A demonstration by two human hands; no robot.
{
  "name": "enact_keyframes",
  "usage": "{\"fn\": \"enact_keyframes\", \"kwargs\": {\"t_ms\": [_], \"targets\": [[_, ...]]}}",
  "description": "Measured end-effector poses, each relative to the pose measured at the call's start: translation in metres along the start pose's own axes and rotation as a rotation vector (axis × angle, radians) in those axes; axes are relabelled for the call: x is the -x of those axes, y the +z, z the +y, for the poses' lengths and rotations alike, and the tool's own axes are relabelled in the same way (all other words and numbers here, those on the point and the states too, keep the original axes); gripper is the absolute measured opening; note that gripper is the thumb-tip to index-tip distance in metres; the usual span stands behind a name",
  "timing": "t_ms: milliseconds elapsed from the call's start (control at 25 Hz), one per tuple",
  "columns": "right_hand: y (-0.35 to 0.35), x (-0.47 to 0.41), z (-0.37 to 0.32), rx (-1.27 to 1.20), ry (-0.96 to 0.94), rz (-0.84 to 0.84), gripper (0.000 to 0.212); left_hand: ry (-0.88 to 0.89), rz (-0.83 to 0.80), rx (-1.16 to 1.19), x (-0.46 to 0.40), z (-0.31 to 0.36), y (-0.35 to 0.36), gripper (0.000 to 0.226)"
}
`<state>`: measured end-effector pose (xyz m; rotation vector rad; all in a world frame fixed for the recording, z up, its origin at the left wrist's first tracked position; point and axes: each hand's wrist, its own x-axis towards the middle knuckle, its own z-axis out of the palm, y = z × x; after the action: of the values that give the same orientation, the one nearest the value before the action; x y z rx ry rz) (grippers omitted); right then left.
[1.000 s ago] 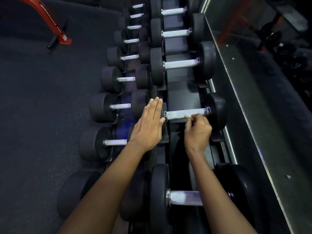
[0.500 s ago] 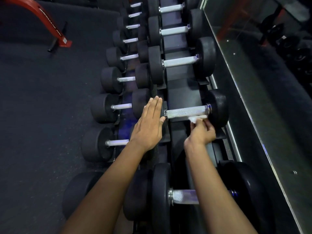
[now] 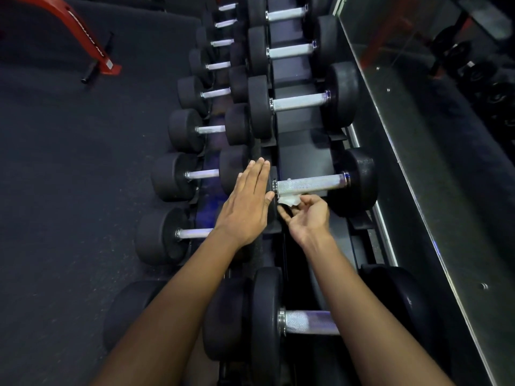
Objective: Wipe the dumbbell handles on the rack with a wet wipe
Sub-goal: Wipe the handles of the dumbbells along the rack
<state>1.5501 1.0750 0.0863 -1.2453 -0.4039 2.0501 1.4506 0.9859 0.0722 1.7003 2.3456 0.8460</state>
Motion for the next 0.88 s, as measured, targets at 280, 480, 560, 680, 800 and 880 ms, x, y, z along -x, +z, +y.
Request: {"fn": "enact_keyframes", "kwargs": {"t_ms": [280, 480, 560, 680, 800, 880], "targets": [[0.007, 0.019, 0.008, 0.657, -0.291, 0.227, 0.016, -0.037, -0.088, 0.002, -0.002, 0.006, -0.022, 0.059], [0.027, 0.097, -0.032, 1.528, -0.832, 0.092, 0.021, -0.161, -0.004, 0.188, 0.029, 0.018, -0.088, 0.066], [0.036, 0.136, -0.042, 1.626, -0.958, 0.065, 0.019, -0.18, 0.03, 0.217, 0.048, 0.029, -0.126, 0.066], [0.048, 0.198, -0.05, 1.62, -1.0, 0.025, 0.02, -0.17, 0.08, 0.226, 0.081, 0.049, -0.189, 0.067], [0.061, 0.254, -0.054, 1.598, -1.036, -0.078, 0.022, -0.201, 0.135, 0.229, 0.118, 0.073, -0.245, 0.067], [0.069, 0.294, -0.053, 1.581, -1.064, -0.173, 0.02, -0.237, 0.17, 0.223, 0.149, 0.092, -0.285, 0.065]]}}
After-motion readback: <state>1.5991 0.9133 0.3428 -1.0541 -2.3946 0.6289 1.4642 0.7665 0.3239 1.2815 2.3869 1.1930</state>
